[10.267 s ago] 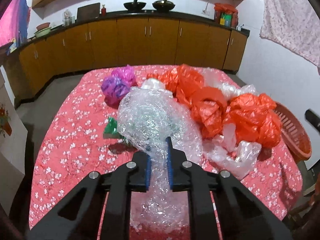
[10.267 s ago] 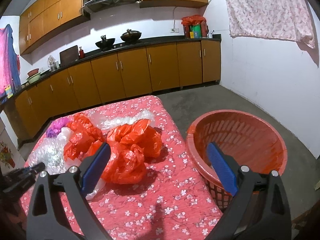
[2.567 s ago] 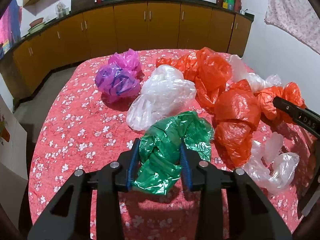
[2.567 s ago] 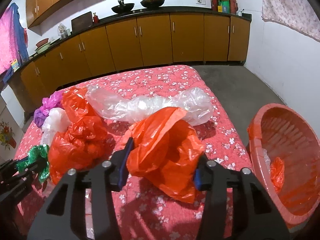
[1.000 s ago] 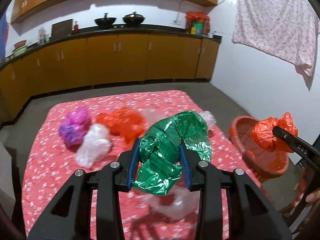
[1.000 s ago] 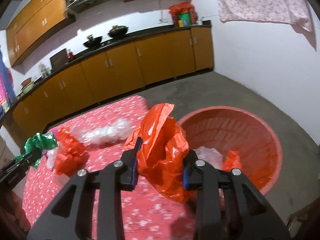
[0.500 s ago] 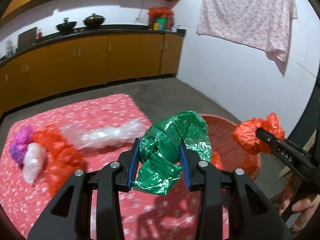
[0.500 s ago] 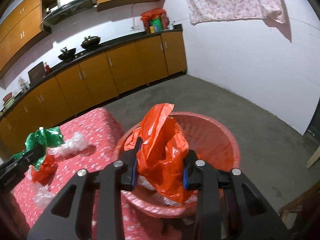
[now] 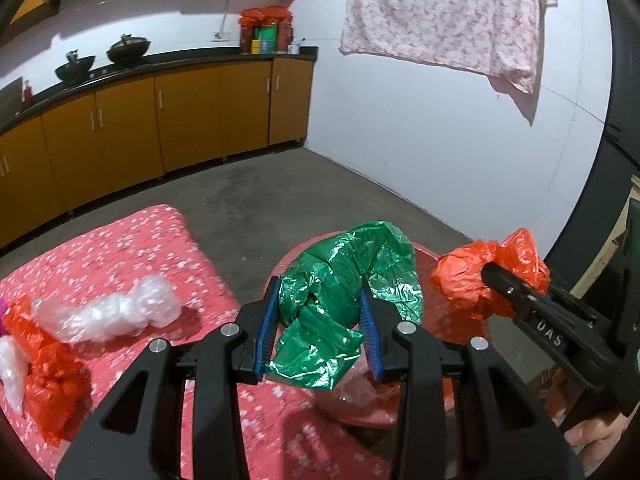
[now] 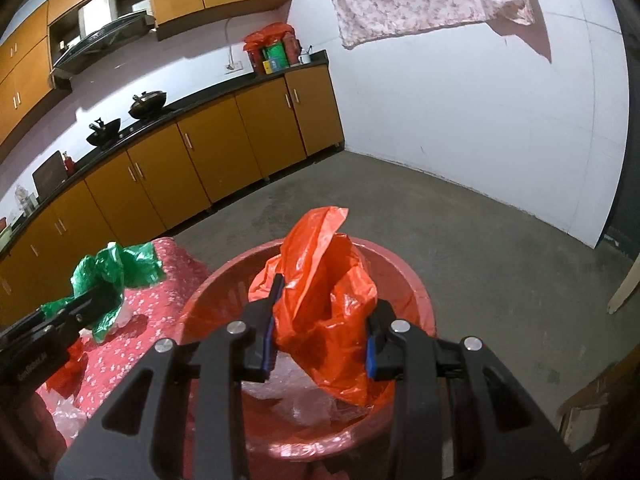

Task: Collect trash
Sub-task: 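Carry the green and red bags over the orange basket and release both, then move both open tools back over the table of bags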

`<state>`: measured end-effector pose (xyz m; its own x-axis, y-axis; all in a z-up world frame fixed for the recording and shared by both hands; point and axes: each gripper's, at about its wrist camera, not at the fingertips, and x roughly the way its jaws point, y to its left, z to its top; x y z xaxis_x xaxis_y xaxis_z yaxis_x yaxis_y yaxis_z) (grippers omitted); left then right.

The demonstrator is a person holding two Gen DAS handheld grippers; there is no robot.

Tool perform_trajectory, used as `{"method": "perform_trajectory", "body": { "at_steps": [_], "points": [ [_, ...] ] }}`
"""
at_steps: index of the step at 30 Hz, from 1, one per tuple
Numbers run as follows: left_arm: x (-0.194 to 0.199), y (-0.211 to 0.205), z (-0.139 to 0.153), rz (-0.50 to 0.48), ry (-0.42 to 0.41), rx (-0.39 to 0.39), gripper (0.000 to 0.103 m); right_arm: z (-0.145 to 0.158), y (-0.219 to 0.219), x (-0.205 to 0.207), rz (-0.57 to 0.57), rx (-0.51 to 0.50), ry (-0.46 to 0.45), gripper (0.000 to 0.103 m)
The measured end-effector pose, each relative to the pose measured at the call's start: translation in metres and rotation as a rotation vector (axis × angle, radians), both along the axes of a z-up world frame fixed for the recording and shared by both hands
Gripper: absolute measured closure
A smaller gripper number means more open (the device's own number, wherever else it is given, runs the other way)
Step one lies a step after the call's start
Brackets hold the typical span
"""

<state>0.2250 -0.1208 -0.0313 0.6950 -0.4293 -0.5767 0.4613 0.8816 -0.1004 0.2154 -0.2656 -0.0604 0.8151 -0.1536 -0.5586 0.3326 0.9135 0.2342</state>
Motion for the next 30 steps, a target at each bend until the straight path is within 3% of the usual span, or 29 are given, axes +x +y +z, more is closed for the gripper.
{"method": "perform_trajectory", "body": {
  "at_steps": [12,15,19,23,30],
  "points": [
    [0.013,-0.027,-0.012,-0.053,0.03,0.015,0.066,-0.012,-0.01,0.014,-0.016,0.025,0.0,0.07],
    [0.016,-0.033,-0.015,-0.054,0.037,0.015,0.062,-0.013,-0.008,0.012,-0.011,0.027,-0.015,0.064],
    [0.02,-0.033,-0.018,-0.035,0.045,0.013,0.045,-0.014,-0.008,0.01,-0.01,0.022,-0.032,0.051],
    [0.024,-0.023,-0.019,0.0,0.059,0.009,0.045,-0.017,-0.011,0.006,-0.028,0.018,-0.028,0.047],
    [0.017,0.005,-0.012,0.078,0.032,0.012,0.034,-0.01,-0.003,-0.007,-0.075,-0.054,-0.054,0.009]
  ]
}}
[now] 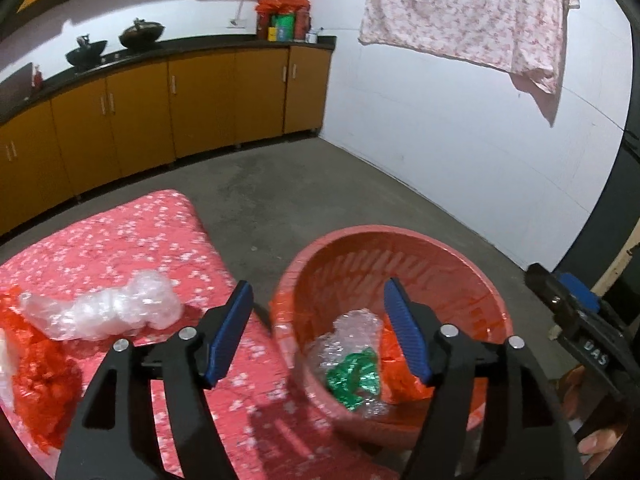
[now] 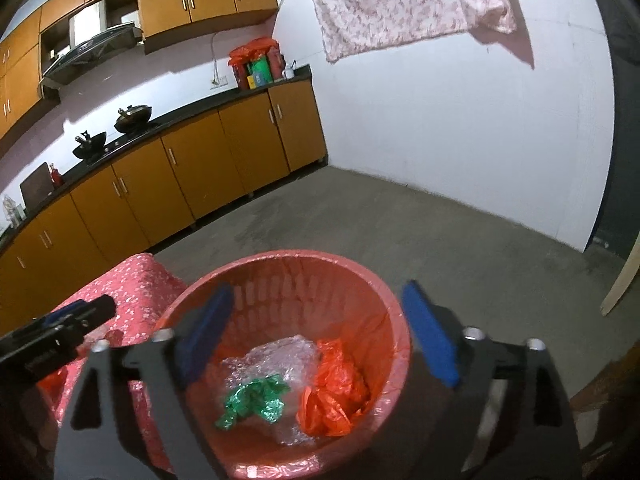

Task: Collect trash
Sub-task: 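Move both open tools back over the table of bags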

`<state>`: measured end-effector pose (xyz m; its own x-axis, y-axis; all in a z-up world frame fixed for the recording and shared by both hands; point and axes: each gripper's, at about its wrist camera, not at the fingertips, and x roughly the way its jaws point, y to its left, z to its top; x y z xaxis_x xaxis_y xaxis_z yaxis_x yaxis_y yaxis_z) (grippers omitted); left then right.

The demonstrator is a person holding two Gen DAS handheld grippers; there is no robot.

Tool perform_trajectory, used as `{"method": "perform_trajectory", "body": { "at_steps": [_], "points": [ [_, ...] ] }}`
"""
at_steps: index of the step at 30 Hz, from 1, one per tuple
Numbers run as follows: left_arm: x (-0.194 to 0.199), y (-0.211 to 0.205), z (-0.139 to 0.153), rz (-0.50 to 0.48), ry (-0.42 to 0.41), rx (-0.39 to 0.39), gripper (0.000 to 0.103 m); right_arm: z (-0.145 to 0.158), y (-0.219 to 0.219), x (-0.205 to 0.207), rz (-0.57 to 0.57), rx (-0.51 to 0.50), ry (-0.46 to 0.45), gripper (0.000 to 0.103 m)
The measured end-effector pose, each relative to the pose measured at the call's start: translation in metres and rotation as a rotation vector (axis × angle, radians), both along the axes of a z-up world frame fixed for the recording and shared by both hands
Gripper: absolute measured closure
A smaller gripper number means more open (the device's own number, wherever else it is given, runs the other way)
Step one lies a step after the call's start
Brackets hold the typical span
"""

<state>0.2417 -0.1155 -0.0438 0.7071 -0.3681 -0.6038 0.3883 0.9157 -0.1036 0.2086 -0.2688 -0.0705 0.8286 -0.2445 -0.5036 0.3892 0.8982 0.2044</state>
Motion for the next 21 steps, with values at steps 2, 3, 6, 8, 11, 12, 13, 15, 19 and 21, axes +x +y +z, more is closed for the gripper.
{"method": "perform_trajectory", "body": {
  "at_steps": [2,3,6,8,11,12,13,15,19,21],
  "points": [
    [-0.003,0.007,0.003,0.018,-0.01,0.003,0.03,0.004,0.006,-0.002,-0.002,-0.021,-0.008,0.006],
    [-0.006,0.012,0.005,0.032,-0.018,0.002,0.027,0.006,0.011,-0.003,-0.002,-0.035,-0.008,0.004],
    [-0.013,0.025,0.011,0.06,-0.038,0.004,0.022,0.011,0.02,-0.002,0.011,-0.063,0.004,0.004],
    [-0.019,0.039,0.015,0.09,-0.06,0.012,0.017,0.014,0.03,-0.001,0.026,-0.09,0.018,0.004],
    [-0.025,0.058,0.02,0.129,-0.08,0.011,0.013,0.018,0.049,-0.003,0.051,-0.13,0.006,0.004],
    [-0.029,0.068,0.023,0.149,-0.088,0.007,0.012,0.02,0.051,-0.003,0.062,-0.135,0.001,0.004],
    [-0.033,0.078,0.025,0.17,-0.098,0.007,0.01,0.022,0.06,-0.005,0.087,-0.141,-0.006,0.004],
    [-0.043,0.1,0.027,0.217,-0.119,0.016,0.008,0.025,0.072,-0.005,0.12,-0.149,-0.013,0.004],
    [-0.063,0.146,0.024,0.322,-0.148,0.05,0.007,0.031,0.109,-0.007,0.223,-0.157,-0.031,0.004],
    [-0.073,0.172,0.02,0.382,-0.151,0.072,0.006,0.032,0.132,-0.007,0.291,-0.144,-0.033,0.004]
  ]
}}
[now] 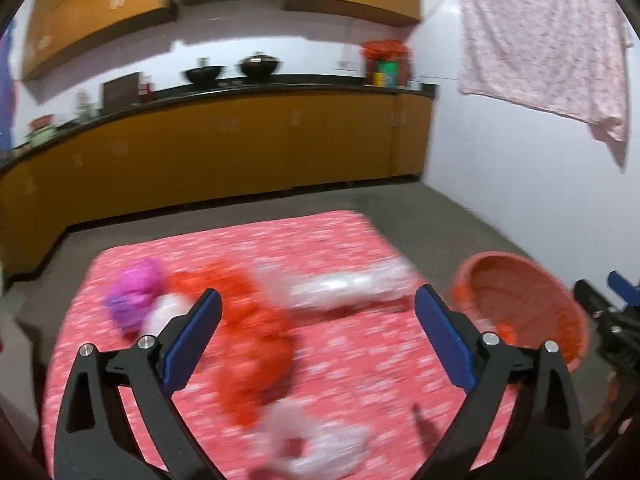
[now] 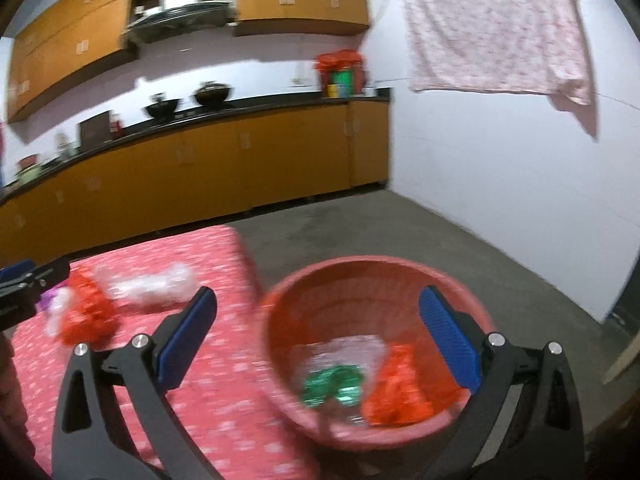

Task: Collect trash
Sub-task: 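Move both open tools back over the table of bags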

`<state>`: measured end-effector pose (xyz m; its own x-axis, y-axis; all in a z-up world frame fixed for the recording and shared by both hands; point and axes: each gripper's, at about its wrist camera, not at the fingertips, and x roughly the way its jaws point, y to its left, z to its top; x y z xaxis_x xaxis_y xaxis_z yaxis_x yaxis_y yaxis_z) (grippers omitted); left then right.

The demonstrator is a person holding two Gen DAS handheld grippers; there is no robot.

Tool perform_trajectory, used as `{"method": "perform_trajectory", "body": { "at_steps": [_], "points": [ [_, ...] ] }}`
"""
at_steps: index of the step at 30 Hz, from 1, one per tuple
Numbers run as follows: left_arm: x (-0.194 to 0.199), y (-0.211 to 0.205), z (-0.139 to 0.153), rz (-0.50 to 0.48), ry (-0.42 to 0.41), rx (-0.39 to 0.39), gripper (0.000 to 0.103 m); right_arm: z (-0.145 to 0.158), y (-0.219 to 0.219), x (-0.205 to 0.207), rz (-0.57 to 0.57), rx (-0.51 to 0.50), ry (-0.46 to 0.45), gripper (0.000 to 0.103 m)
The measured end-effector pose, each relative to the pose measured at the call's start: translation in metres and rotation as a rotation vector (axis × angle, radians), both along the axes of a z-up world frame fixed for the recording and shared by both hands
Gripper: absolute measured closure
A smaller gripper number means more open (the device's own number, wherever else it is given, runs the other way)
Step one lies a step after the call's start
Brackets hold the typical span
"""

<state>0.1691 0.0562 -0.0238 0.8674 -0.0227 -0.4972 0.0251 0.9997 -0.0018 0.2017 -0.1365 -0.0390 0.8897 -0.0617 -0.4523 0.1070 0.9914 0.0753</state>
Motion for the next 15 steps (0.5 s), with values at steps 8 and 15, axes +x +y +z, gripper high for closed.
{"method": "perform_trajectory", "body": {
  "at_steps": [8,15],
  "points": [
    [-0.031,0.091,-0.028,0.234,0.06,0.026,0.006,-0.01,0.092,0.002,0.242,0.036,0.059,0.004],
    [-0.05,0.144,-0.038,0.343,0.09,0.008,0.006,-0.028,0.163,0.004,0.435,0.022,0.141,0.004]
  ]
}}
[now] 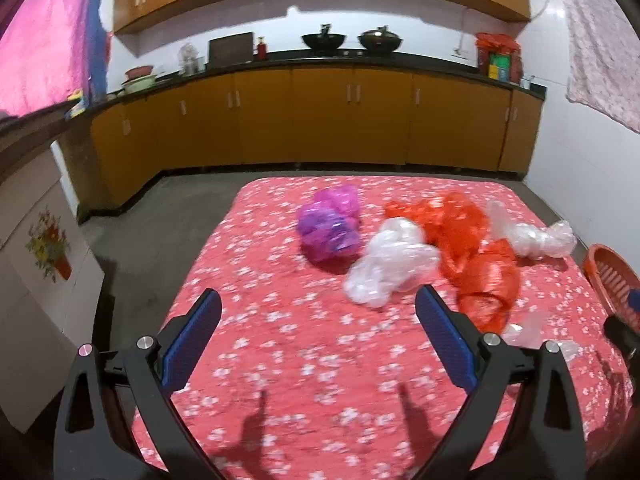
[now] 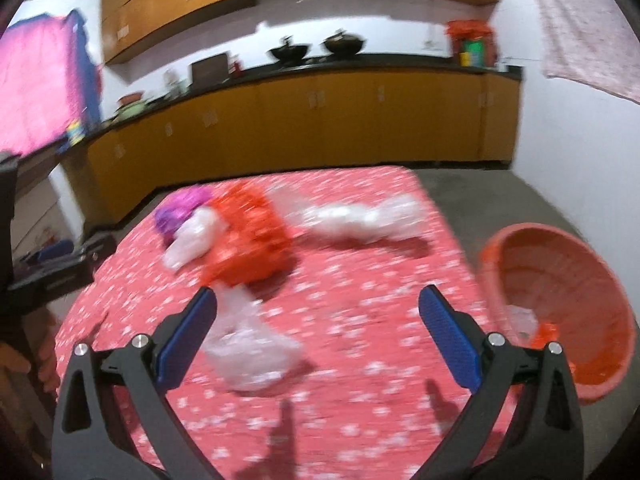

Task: Collect trash
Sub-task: 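Move both open tools back over the table of bags, then grasp a white bag with the left tool while the right tool grasps a clear bag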

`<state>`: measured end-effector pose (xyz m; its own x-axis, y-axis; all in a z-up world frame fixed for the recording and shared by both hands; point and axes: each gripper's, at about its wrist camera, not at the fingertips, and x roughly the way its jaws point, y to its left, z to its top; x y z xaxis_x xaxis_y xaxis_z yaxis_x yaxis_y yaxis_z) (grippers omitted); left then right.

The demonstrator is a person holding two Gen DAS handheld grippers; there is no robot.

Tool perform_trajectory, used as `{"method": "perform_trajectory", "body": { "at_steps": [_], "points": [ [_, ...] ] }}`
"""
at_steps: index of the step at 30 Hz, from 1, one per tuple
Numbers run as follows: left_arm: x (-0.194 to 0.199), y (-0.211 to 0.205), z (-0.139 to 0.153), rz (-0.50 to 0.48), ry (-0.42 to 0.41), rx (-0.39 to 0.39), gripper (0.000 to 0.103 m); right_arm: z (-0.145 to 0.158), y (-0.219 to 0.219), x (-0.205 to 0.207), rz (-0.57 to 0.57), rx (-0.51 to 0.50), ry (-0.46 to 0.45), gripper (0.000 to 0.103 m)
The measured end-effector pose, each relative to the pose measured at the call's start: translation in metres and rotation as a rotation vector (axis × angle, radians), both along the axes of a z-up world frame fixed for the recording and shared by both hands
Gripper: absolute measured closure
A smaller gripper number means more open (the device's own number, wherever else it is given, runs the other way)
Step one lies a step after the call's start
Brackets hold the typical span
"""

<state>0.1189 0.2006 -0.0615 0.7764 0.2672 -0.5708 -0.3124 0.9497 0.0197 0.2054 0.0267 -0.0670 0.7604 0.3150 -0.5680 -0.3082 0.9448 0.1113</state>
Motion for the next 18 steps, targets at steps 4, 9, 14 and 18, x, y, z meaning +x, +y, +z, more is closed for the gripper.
{"method": "perform_trajectory", "body": {
  "at_steps": [4,9,14,18],
  "points": [
    [-0.006,0.012,-0.001,0.018,0.001,-0.016,0.006,-0.011,0.027,0.001,0.059,-0.044,0.032,0.005],
    [-0.006,0.013,-0.004,0.008,0.005,-0.019,0.006,-0.022,0.044,0.004,0.099,-0.092,0.087,0.012],
    [0.0,0.009,-0.008,-0.005,0.014,-0.026,0.006,-0.035,0.054,0.012,0.126,-0.158,0.128,0.031],
    [0.005,0.003,-0.01,-0.016,0.019,-0.03,0.006,-0.044,0.049,0.021,0.115,-0.178,0.171,0.068]
  ]
}}
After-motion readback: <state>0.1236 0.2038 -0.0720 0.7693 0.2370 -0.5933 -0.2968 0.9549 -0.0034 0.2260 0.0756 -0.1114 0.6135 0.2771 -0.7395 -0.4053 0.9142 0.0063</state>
